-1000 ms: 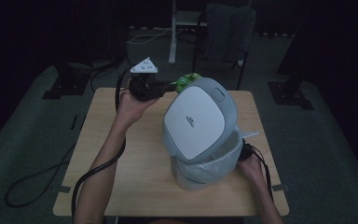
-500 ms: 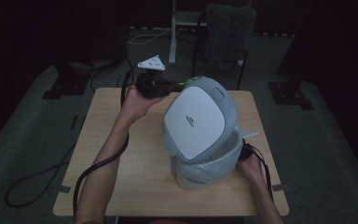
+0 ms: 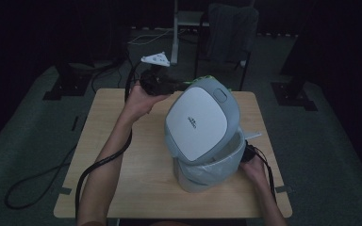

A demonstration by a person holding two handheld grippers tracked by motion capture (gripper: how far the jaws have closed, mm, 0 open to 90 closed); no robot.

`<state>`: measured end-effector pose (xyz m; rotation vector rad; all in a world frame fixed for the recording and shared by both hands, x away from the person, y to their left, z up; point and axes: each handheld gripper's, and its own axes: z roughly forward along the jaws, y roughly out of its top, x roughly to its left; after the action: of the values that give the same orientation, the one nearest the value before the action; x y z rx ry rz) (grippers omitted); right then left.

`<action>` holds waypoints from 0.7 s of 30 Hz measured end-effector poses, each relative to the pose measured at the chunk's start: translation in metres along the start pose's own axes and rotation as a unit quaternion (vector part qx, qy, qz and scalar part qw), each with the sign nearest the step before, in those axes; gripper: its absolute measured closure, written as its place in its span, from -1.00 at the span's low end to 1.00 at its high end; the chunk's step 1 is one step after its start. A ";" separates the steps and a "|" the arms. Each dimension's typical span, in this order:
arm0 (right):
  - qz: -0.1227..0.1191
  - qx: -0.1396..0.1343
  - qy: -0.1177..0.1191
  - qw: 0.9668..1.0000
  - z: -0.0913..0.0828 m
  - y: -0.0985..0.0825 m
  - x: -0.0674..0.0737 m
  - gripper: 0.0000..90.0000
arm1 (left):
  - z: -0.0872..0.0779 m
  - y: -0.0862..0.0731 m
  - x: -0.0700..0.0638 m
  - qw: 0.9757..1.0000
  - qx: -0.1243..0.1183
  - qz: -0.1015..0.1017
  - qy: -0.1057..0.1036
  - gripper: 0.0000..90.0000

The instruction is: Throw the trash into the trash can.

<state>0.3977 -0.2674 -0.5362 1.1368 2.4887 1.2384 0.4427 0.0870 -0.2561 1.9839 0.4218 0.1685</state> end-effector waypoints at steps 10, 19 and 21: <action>-0.001 0.000 -0.001 1.000 0.000 0.000 0.000 1.00 | 0.002 0.001 0.005 0.999 0.006 -0.008 -0.030 0.81; -0.001 -0.001 -0.002 1.000 0.001 0.001 0.001 1.00 | 0.001 -0.002 0.016 0.996 0.005 -0.033 -0.081 0.80; -0.001 -0.001 -0.002 1.000 0.001 0.001 0.001 1.00 | 0.001 -0.003 0.018 0.995 0.006 -0.037 -0.089 0.80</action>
<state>0.3979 -0.2657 -0.5363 1.1340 2.4839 1.2369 0.4587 0.0941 -0.2601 1.9724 0.3802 -0.0563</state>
